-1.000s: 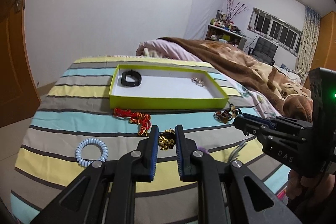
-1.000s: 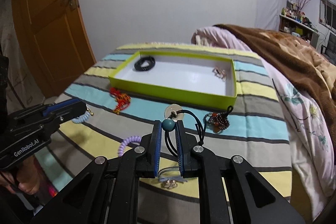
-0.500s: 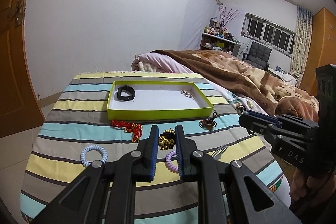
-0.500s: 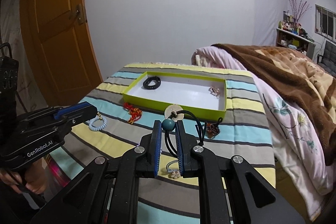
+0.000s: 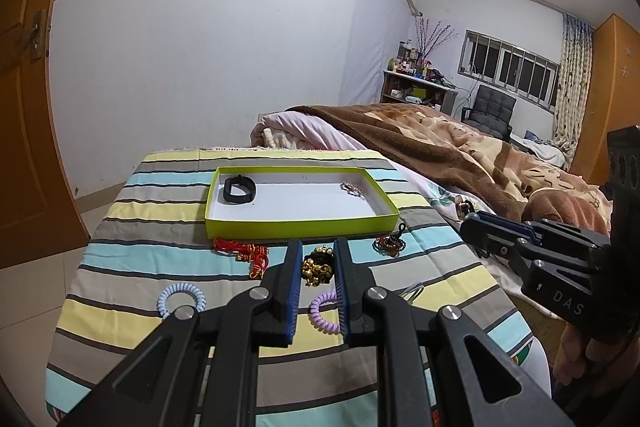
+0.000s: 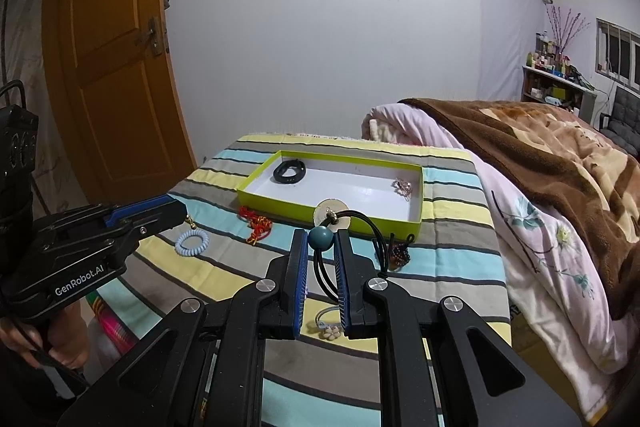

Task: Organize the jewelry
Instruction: 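Carry the hair tie in the right tool while the left tool carries the gold ornament to the box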

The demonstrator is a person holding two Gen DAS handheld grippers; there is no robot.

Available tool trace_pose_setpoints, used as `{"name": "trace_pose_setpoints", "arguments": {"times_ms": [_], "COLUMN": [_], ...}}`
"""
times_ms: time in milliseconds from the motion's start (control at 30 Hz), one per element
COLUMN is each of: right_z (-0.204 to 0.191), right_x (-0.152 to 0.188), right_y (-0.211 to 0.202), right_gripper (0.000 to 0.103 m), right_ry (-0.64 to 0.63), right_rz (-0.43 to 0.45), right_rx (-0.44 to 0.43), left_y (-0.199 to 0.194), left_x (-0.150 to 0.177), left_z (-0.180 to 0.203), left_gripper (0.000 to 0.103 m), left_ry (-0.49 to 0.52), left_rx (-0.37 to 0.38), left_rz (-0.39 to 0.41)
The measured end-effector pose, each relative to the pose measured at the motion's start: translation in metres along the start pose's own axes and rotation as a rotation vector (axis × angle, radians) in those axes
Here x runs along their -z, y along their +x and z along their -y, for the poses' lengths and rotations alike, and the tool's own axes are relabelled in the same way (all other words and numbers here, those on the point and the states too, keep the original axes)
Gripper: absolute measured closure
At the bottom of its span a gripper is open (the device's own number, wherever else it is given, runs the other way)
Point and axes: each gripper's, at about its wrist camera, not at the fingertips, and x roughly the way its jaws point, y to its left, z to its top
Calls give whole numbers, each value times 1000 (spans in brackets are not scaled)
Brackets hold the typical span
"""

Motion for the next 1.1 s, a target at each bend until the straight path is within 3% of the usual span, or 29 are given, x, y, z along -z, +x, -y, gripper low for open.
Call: {"name": "trace_pose_setpoints", "arguments": {"times_ms": [433,800,1100], "right_z": [11,31,55], "right_x": [-17,-34,-43], "right_y": [30,86,147], "right_gripper": [89,89,89], "right_ry": [-14,-26,-27], "right_rz": [-22,-62,-119], "right_rx": [13,26,66], "left_y": [43,91,141], "left_x": [-21,-46,-52], "left_z": [-17,-46,-64], "left_gripper": [87,87,87], "left_ry": [-9,0,13], "left_rx": [-28,-61,-95], "left_rz": [-6,0,-42]}}
